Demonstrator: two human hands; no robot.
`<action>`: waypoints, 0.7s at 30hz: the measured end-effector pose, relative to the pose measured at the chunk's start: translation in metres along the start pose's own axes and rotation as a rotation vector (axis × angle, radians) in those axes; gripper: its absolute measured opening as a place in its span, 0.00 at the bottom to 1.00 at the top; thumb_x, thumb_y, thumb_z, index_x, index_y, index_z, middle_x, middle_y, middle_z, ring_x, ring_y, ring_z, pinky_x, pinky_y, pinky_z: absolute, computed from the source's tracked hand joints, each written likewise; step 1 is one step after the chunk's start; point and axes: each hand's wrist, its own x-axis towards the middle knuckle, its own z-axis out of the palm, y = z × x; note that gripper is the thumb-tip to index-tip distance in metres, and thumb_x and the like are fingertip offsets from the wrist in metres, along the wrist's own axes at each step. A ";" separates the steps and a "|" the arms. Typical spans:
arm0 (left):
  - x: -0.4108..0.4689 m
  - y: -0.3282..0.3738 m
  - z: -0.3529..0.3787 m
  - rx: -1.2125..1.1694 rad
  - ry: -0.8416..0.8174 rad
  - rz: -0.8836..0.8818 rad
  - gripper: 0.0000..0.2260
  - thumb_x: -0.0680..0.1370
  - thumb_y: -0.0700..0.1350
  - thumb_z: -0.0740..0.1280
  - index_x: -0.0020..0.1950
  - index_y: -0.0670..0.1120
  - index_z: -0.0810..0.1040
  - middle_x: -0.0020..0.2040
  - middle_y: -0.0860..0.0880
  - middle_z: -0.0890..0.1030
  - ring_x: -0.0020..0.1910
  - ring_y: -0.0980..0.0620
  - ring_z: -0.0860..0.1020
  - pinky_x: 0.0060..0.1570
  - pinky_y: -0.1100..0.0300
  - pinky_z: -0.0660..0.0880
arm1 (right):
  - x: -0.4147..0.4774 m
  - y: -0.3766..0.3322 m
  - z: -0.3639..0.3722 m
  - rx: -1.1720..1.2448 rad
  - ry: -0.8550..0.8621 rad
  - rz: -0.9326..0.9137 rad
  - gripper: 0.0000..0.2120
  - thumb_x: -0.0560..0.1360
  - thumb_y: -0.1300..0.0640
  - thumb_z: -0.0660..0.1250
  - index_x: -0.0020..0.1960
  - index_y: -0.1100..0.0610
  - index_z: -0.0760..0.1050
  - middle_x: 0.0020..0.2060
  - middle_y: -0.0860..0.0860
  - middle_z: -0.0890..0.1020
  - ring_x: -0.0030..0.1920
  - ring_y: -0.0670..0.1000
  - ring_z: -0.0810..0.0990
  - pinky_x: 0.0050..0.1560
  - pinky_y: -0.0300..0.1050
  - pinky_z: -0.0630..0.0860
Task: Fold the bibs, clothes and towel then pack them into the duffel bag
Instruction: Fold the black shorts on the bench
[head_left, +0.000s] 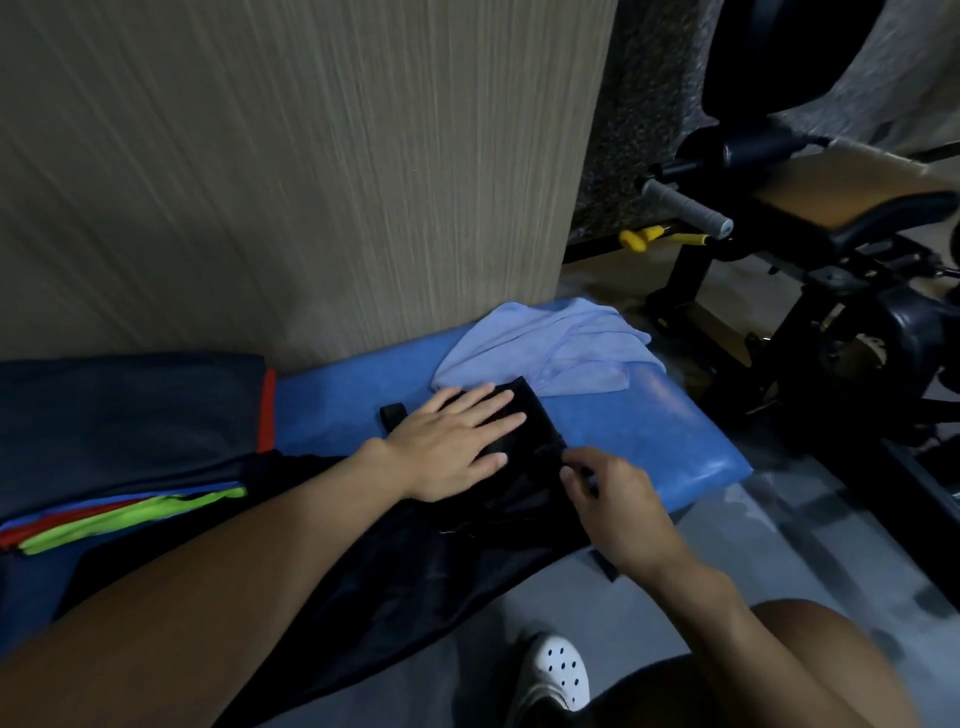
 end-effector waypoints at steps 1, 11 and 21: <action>-0.002 -0.003 0.003 0.003 -0.019 -0.003 0.26 0.84 0.60 0.48 0.81 0.59 0.46 0.82 0.54 0.43 0.79 0.55 0.38 0.77 0.50 0.39 | 0.001 0.002 -0.001 0.015 0.037 0.009 0.07 0.80 0.57 0.63 0.51 0.54 0.80 0.43 0.52 0.83 0.47 0.56 0.80 0.45 0.42 0.70; -0.007 -0.010 0.007 0.018 -0.006 0.015 0.29 0.80 0.65 0.42 0.80 0.62 0.42 0.81 0.55 0.39 0.79 0.55 0.35 0.77 0.47 0.38 | 0.040 0.014 -0.003 -0.184 -0.063 -0.073 0.13 0.76 0.52 0.69 0.59 0.44 0.79 0.58 0.48 0.75 0.58 0.55 0.70 0.60 0.54 0.69; -0.008 -0.012 0.016 0.002 0.008 -0.046 0.34 0.76 0.71 0.33 0.80 0.59 0.39 0.81 0.55 0.39 0.78 0.57 0.34 0.77 0.46 0.41 | 0.032 0.015 0.001 -0.013 0.055 -0.086 0.09 0.79 0.53 0.65 0.42 0.55 0.76 0.37 0.52 0.80 0.42 0.55 0.78 0.44 0.51 0.74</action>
